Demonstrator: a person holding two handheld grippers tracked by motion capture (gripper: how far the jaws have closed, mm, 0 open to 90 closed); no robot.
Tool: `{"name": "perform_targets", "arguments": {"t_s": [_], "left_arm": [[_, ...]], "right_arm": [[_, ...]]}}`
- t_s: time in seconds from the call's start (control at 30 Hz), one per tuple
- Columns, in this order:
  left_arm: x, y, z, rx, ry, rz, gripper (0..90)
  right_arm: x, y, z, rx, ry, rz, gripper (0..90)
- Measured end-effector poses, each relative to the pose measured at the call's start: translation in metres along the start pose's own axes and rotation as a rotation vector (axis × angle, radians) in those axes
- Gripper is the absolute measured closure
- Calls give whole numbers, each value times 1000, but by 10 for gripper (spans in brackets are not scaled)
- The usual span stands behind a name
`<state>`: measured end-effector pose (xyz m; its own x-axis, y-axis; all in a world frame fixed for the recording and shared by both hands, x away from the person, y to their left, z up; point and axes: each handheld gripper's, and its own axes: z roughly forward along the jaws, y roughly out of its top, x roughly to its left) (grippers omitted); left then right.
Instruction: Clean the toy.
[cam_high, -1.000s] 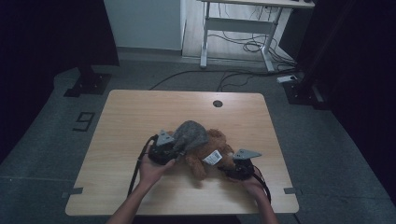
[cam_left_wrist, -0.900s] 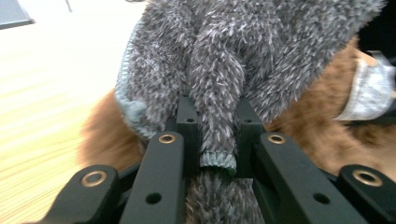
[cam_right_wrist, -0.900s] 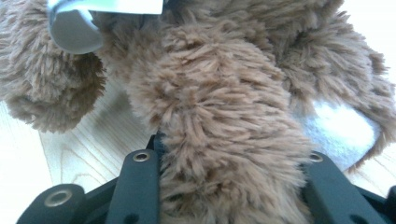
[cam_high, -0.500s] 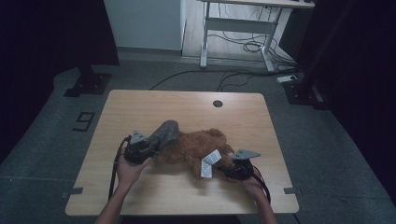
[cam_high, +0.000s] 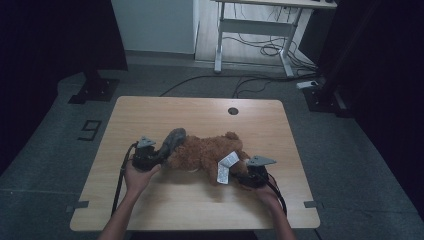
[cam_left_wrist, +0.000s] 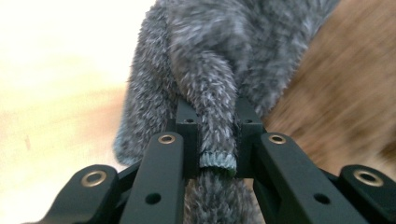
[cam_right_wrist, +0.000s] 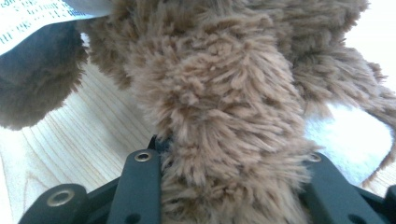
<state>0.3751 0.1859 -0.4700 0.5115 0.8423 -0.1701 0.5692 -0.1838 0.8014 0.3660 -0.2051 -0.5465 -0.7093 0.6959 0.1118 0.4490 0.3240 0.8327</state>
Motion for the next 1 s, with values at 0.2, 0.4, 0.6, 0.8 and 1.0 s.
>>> {"name": "perform_targets", "arguments": {"t_s": [0.2,0.4,0.6,0.8,1.0], "left_arm": [[-53,40,-2,-62,-72,119,768],[-119,63,36,-13,-135,244,768],[-156,56,81,84,-128,325,767],[-133,52,71,72,-67,288,769],[-90,43,44,63,18,244,770]], "right_arm": [[4,-3,-4,8,-12,-26,606],[4,-3,-4,9,-8,-30,604],[5,-4,-5,14,-13,-34,604],[2,-7,-8,14,-16,-26,603],[1,-7,-8,15,-10,-16,603]]}}
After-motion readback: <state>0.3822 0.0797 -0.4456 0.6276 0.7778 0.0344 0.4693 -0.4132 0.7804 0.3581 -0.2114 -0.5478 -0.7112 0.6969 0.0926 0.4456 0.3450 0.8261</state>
